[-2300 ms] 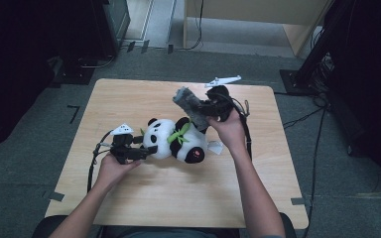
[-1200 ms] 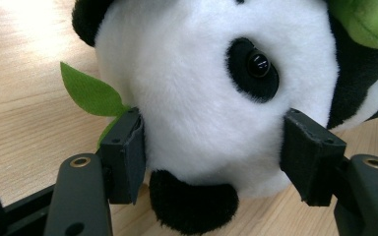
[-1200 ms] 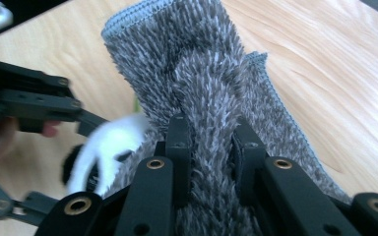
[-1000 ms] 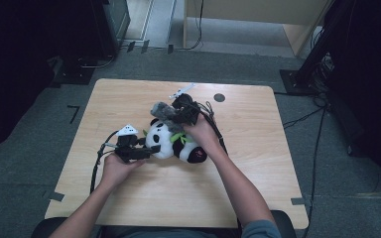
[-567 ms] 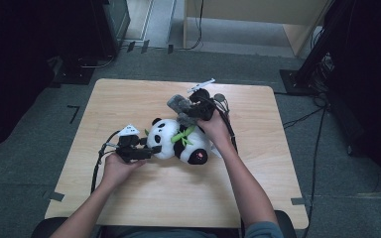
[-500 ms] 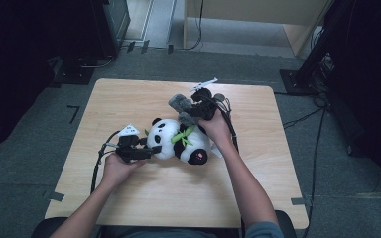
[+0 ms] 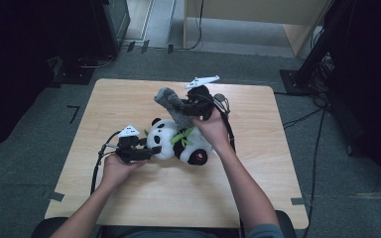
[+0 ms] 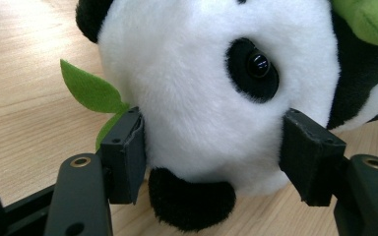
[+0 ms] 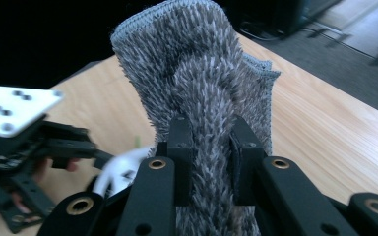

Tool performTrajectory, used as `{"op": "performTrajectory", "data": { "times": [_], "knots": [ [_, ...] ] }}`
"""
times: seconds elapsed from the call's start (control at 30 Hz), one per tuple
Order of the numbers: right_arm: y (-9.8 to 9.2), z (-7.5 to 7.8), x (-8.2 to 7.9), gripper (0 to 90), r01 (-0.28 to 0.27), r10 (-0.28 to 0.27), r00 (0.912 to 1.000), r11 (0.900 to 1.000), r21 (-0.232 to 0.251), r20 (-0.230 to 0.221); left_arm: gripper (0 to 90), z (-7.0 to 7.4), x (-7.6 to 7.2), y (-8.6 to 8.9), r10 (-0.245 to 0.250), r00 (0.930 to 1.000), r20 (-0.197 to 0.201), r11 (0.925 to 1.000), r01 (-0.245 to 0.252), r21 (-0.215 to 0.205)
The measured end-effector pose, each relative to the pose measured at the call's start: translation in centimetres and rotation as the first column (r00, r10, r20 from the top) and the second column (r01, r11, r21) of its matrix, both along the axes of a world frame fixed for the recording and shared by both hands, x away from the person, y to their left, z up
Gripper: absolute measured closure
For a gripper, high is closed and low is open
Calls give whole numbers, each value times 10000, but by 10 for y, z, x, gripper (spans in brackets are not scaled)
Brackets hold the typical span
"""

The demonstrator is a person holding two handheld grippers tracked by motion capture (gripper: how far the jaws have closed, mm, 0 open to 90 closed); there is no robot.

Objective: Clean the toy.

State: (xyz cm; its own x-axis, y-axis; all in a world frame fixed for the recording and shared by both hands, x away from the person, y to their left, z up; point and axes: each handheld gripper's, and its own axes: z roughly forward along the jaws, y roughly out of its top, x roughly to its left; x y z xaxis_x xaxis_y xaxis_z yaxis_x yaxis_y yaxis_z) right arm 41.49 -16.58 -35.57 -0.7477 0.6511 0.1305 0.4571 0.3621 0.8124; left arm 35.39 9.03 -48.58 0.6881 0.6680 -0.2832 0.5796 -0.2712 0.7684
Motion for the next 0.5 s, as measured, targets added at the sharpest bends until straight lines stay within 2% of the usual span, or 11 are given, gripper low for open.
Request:
{"op": "performTrajectory", "data": {
  "times": [0.1, 0.17, 0.37, 0.43, 0.5],
  "knots": [
    [14, -5, -2, 762, -387, 386, 9992, 9992, -40, -25, 351, 1, -1, -1, 27, 10000, -5, 10000, -27, 13],
    [24, -13, -1, 761, -584, 580, 9981, 9981, -219, -196, 352, 1, -1, -1, 33, 10000, -3, 10000, -33, -4],
    [48, -43, 4, 762, -1227, 1139, 9865, 9899, -709, -1177, 356, 0, -1, 0, 8, 9999, -145, 10000, -9, -56],
    [52, -51, 6, 757, -1269, 1139, 9845, 9876, -929, -1334, 356, -2, 1, 2, -2, 9996, -269, 9999, -3, -169],
    [51, -56, 9, 749, -1213, 1104, 9853, 9894, -793, -1307, 358, -3, 2, 2, 23, 9995, -313, 9996, -32, -288]
  ]
}}
